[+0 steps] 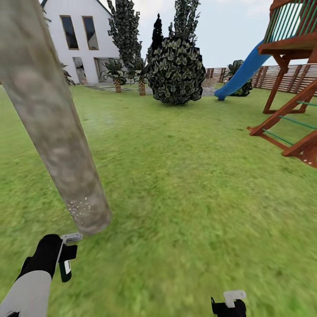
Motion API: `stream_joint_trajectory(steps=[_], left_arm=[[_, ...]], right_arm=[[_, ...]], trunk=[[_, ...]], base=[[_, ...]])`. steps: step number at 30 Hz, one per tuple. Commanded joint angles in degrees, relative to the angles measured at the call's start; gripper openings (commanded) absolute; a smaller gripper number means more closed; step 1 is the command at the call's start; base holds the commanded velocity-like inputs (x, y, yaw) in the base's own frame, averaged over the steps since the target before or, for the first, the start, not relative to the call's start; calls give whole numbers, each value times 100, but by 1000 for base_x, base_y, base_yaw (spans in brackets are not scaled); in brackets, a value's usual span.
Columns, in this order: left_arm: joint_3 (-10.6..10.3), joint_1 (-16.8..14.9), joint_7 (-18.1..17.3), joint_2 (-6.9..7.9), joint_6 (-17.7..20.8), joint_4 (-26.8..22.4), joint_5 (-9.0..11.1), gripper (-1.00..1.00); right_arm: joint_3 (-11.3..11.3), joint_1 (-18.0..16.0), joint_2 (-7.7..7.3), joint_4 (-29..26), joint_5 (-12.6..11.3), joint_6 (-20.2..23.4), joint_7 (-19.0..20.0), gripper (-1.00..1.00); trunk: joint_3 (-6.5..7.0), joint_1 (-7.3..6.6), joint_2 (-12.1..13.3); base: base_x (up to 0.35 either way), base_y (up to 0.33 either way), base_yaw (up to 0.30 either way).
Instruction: In the garden, pick up the pesticide atomizer on the floor and spray pesticide onto both trees until each tree trunk is fully covered.
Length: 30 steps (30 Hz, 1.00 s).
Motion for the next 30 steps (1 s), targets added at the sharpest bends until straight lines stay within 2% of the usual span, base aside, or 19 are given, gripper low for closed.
stream_joint_trajectory(steps=[1, 5, 15, 22, 30], left_arm=[[20, -7, -45, -4, 19, -7, -53, -100], [28, -7, -57, -5, 16, -7, -49, -100], [29, -7, -60, -39, 16, -7, -49, -100], [23, -7, -50, -55, 16, -7, -49, -100], [20, -7, -41, -193, 7, -8, -74, -100]], right_arm=[[47, -1, -1, 0, 2, -7, -38, 100], [47, -1, -3, 0, 3, -3, -38, 100], [47, -1, 0, 5, 3, -1, -39, 100], [47, -1, 1, 7, 2, -2, -39, 100], [47, -1, 1, 7, 1, -2, -39, 100]], trunk=[[-5, 1, -2], [-5, 1, -2], [-5, 1, -2], [-5, 1, -2], [-5, 1, -2]], base=[[188, -231, 275], [219, -219, 194], [238, -199, 13], [162, -196, 260], [9, -11, 278]])
